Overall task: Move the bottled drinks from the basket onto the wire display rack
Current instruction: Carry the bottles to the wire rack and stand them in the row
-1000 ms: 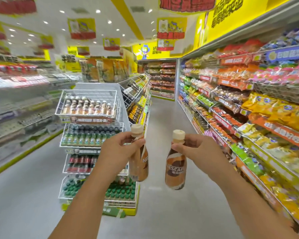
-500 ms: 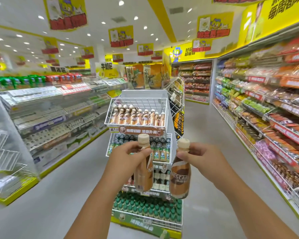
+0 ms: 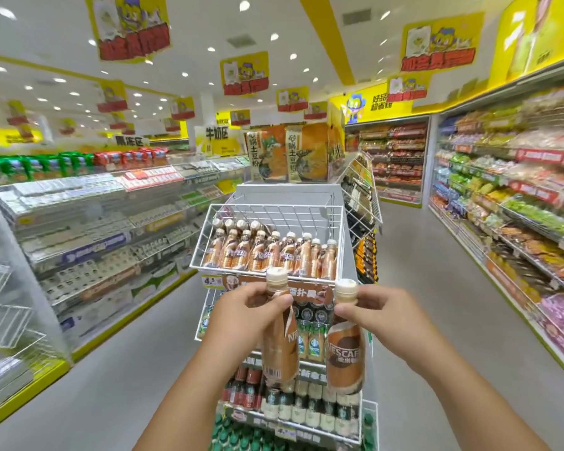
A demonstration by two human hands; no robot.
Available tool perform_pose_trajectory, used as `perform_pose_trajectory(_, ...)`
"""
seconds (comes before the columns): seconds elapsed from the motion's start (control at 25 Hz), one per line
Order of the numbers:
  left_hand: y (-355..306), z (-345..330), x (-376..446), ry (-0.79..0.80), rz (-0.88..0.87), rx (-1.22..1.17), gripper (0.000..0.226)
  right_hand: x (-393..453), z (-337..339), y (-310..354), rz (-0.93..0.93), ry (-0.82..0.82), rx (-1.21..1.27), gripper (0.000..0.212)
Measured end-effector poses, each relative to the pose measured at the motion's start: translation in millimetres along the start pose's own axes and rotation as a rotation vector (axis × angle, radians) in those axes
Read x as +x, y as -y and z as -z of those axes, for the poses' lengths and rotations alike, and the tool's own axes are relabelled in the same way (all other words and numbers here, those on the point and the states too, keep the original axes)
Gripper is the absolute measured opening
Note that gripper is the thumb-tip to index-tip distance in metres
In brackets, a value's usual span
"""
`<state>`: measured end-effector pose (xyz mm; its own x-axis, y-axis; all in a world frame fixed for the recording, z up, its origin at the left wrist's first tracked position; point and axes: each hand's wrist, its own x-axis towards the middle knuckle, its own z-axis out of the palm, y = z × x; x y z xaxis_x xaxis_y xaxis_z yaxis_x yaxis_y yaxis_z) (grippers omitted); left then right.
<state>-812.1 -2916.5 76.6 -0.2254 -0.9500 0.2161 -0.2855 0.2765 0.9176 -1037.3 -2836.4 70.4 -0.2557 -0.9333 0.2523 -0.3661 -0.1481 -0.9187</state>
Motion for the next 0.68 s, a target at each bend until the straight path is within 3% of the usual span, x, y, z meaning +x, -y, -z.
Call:
perform_pose_trajectory(0.2, 7.6, -24.5, 89.4, -0.01, 0.01, -0.03, 0.013, 82.7, 10.0, -25.7, -0.017, -0.022, 0.012, 0.008)
perform_pose_trajectory(0.32, 21.0, -35.5, 145.6, 0.038, -0.009, -0.022, 0.027, 123.8, 7.2, -42.4, -0.021, -0.064, -0.002, 0.008)
perform_pose_trajectory(0.44, 42.6, -41.6, 207.2, 0.093, -0.047, -0.011, 0.039, 170.6, -2.5, -60.9, -0.038, -0.132, -0.043, 0.009)
perform_pose_trajectory(0.68, 78.1, -30.0, 331.7, 0.217, -0.126, -0.066, 0.043, 267.6, -36.0, -82.2, -0.071, -0.307, -0.125, 0.014)
